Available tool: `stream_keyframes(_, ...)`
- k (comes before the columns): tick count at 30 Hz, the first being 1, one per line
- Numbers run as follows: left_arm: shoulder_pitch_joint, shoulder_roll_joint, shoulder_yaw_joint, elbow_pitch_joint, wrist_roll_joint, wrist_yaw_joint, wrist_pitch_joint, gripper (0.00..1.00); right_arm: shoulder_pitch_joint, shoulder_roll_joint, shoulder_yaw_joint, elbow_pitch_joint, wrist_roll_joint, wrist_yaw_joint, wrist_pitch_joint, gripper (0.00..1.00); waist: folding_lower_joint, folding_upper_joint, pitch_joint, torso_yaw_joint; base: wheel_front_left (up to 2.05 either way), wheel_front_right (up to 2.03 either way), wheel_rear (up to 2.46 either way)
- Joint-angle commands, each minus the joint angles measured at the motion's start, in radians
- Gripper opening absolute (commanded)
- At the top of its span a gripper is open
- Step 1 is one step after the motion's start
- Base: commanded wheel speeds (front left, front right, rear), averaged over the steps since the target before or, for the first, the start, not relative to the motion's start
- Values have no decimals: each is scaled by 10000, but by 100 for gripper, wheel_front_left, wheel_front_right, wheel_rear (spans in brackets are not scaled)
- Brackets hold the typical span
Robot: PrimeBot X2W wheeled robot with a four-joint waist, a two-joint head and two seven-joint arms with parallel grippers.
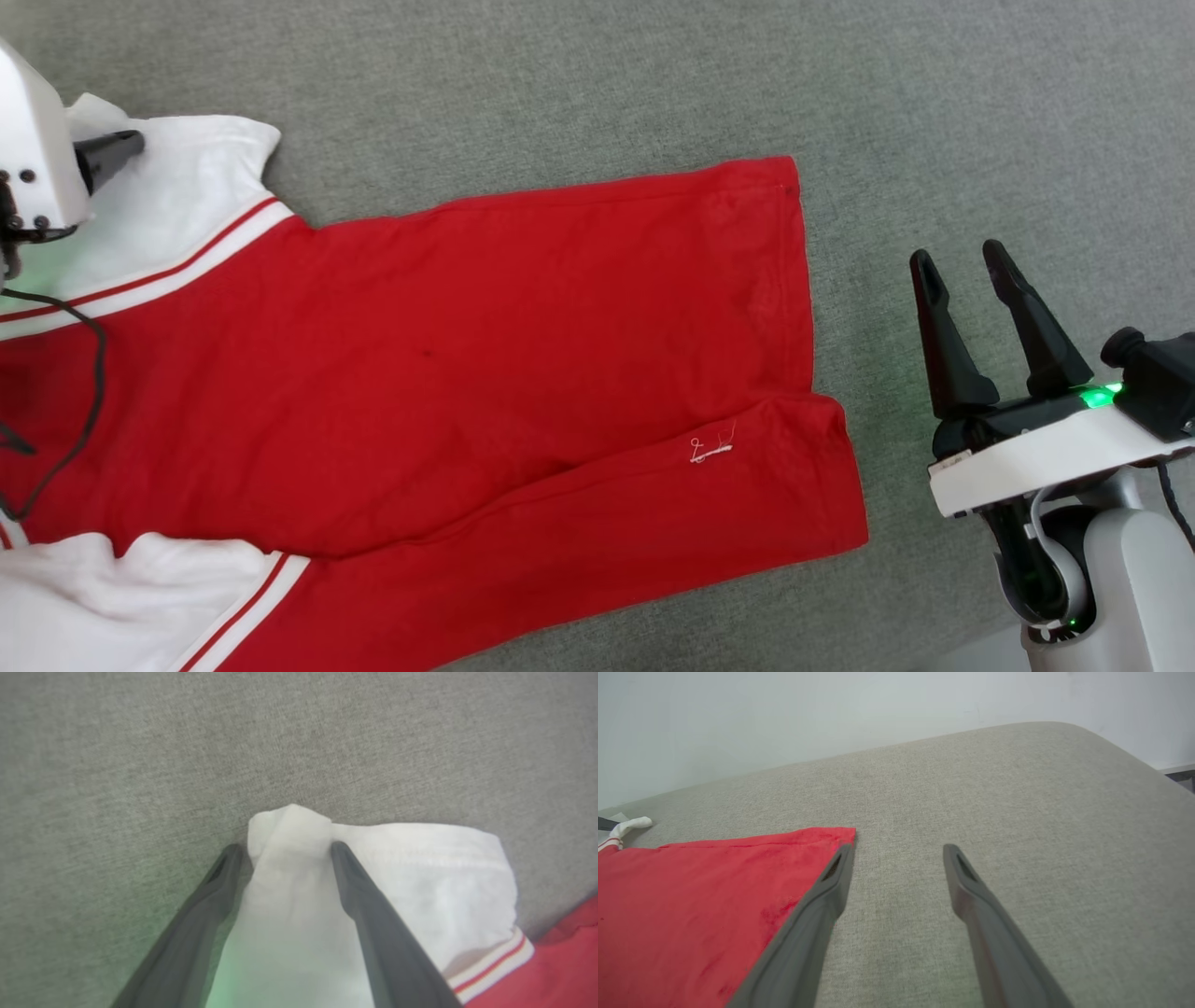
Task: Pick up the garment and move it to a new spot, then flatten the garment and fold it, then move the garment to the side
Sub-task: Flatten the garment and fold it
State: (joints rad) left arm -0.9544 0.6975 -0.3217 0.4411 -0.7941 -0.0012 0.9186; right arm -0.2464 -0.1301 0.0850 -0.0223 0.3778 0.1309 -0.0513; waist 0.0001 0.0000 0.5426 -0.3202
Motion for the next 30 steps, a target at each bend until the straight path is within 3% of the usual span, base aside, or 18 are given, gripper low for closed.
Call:
stream_keyframes(1, 434, 8, -206, 213, -67, 234, 596, 100, -188, 20, 55, 69, 80, -2, 11, 100, -1, 0, 148, -106, 0, 0, 0)
stream_keyframes(2, 544, -38, -244, 195, -142, 381, 900, 100, -214, 3, 82, 95, 127, -2, 11, 100, -1, 0, 198, -124, 0, 0, 0)
stream_keyframes(3, 673, -107, -291, 174, -228, 535, 1169, 83, -246, -31, 93, 118, 184, -2, -17, 100, -1, 0, 232, -136, 0, 0, 0)
stream_keyframes(4, 804, -178, -360, 132, -274, 668, 1387, 42, -266, -62, 114, 157, 237, -4, -1, 100, -1, 0, 259, -145, 0, 0, 0)
stream_keyframes(5, 922, -249, -428, 58, -318, 759, 1538, 8, -309, -101, 128, 176, 307, -2, 32, 100, -1, 0, 281, -150, 0, 0, 0)
stream_keyframes(6, 1016, -337, -445, -29, -359, 835, 1569, 0, -378, -146, 149, 193, 387, -2, 81, 100, -1, 0, 296, -150, 0, 0, 0)
stream_keyframes(10, 1075, -475, -341, -305, -249, 948, 949, 0, -718, -438, 318, 363, 901, -4, 546, 100, -1, 0, 223, -83, 0, 0, 0)
stream_keyframes(14, 846, -573, -210, -361, -128, 880, 242, 0, -1366, -883, 585, 863, 1723, -2, 1822, 100, -1, 0, -12, 169, 0, 0, 0)
stream_keyframes(18, 178, -871, -149, -625, -30, 631, -530, 0, -2463, -1678, 963, 1762, 2559, -2, 3945, 100, -1, 0, -216, 815, 0, 0, 0)
stream_keyframes(30, -516, -1497, -581, -1527, 288, -49, -1516, 0, -4588, -2384, 1617, 3706, 3040, -4, 7079, 100, -1, 0, 78, 2130, 0, 0, 0)
